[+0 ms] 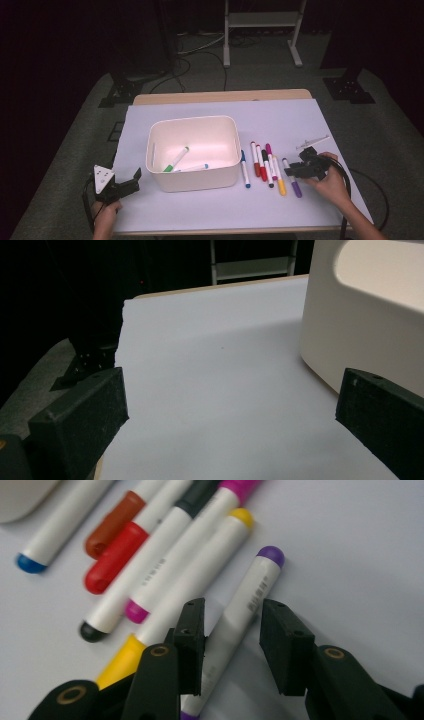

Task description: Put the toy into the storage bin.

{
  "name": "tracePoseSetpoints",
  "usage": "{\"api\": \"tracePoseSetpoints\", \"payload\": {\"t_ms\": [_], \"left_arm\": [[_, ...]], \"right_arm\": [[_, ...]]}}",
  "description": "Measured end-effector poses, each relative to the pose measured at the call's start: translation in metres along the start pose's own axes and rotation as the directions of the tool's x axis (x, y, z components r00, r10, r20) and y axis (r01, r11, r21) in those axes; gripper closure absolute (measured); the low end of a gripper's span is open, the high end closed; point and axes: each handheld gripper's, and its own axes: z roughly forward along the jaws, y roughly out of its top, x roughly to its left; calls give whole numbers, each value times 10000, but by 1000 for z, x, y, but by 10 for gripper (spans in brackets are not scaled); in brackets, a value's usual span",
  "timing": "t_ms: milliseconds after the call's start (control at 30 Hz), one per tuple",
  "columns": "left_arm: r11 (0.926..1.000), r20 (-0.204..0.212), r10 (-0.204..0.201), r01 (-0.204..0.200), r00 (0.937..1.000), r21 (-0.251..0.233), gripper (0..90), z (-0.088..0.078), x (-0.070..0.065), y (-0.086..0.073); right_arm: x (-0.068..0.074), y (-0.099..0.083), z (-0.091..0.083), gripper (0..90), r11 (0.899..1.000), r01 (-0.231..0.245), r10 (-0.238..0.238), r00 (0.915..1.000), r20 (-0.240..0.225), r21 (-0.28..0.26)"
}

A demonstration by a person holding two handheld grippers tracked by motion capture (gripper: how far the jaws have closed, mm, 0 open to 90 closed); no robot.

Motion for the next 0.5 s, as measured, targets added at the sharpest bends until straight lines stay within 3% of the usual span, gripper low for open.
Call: {"api": "tracePoseSetpoints", "payload": {"t_ms": [267,400,500], "left_arm": [[10000,1,-6,6,10000,0,0,0,0,0],[10000,-8,-10,10,10000,15,0,0,0,0],[10000,-8,-27,27,10000,19,0,0,0,0]], "right_arm": [[-5,-10,-5,742,9998,123,-117,9988,467,-137],[-9,-11,-6,751,9996,-15,20,9998,173,-273],[-15,-12,-10,753,9983,-456,437,9975,-551,-349]]}}
